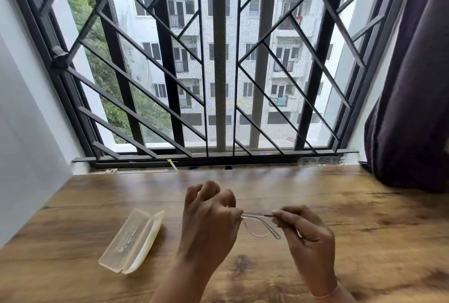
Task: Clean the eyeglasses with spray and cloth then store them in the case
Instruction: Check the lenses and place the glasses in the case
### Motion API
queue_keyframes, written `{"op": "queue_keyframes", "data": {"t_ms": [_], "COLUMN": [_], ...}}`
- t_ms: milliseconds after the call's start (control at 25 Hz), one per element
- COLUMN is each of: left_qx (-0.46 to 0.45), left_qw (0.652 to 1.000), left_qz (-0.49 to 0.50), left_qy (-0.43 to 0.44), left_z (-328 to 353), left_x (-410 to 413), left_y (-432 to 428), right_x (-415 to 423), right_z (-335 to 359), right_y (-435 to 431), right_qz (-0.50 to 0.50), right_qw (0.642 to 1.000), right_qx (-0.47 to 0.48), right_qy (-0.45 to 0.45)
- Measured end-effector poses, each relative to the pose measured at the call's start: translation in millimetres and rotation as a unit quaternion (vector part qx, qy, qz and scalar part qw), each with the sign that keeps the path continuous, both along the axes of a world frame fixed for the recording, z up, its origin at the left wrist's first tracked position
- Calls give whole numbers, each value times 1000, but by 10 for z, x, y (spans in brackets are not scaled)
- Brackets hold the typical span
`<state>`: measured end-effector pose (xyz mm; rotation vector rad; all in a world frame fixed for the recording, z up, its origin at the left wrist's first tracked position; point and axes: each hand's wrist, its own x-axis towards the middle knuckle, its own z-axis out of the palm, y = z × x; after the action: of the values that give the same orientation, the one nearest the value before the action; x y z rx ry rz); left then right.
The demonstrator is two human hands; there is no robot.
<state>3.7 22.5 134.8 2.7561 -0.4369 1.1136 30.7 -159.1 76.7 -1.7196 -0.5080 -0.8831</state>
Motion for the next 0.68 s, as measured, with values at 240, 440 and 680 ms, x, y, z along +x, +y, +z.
{"op": "queue_keyframes", "data": {"t_ms": [240,440,680], "left_qx": [-43,-299,-432], "left_qw": [994,932,865], "left_qz": [-9,-77,-179], "left_qy": [-101,-189,-182], "left_z": [-48,66,208], "left_x": [107,203,146], "left_y": [35,-43,-68], "right_x": [-1,-179,-572], "right_z": [269,740,982], "right_y": [-18,100,179], "right_qz": [-60,-61,-64], "right_qw": [974,947,944], "right_qx": [-158,-194,-178], "right_qy": [-150,-251,-269]}}
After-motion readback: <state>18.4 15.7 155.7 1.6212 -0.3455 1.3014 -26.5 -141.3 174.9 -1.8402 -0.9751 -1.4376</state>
